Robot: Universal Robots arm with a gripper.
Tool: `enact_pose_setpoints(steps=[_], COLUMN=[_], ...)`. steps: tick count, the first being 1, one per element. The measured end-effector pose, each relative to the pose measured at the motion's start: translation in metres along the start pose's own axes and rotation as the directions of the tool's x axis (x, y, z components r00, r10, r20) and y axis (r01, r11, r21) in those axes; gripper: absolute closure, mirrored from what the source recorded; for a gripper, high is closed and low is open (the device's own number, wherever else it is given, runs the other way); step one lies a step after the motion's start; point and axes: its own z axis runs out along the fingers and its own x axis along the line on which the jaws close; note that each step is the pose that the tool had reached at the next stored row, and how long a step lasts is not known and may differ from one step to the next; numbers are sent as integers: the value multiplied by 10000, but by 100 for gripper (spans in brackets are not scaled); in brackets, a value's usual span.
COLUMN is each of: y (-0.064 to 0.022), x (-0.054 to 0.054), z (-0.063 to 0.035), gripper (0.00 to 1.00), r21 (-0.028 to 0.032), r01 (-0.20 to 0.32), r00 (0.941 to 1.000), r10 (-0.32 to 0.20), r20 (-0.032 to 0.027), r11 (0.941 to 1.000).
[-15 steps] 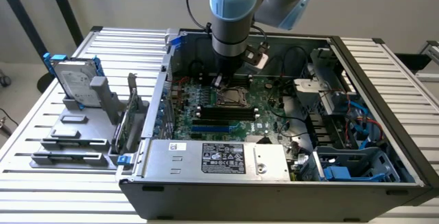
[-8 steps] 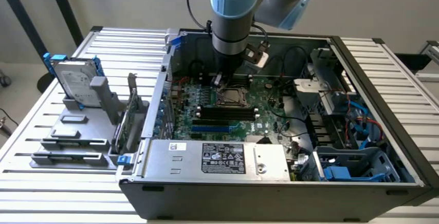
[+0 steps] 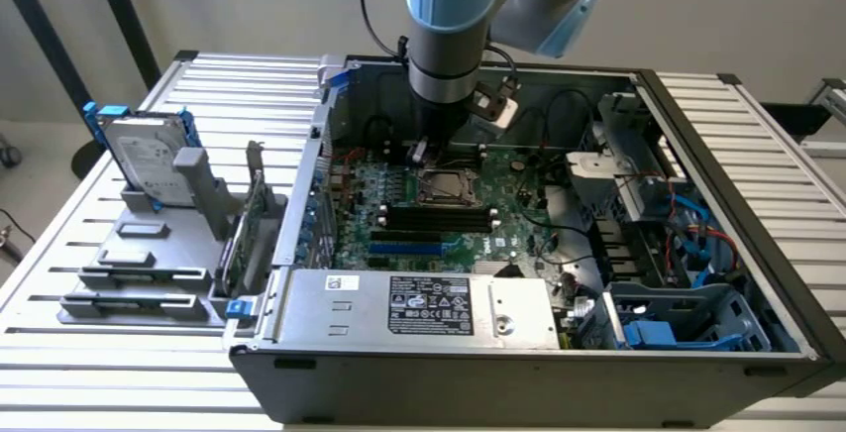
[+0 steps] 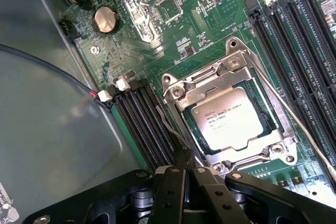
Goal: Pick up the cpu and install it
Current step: 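Install the first cpu locking lever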
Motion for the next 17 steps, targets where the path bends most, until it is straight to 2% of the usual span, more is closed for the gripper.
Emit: enact_pose_setpoints(steps=[9, 17], y=[-10, -6], x=[18, 21], z=[7, 9], gripper=[89, 89], r21=[-3, -33], r01=[-7, -7], r00=[10000, 10000], r10=[7, 7], r20=[3, 55], r11=[10000, 10000])
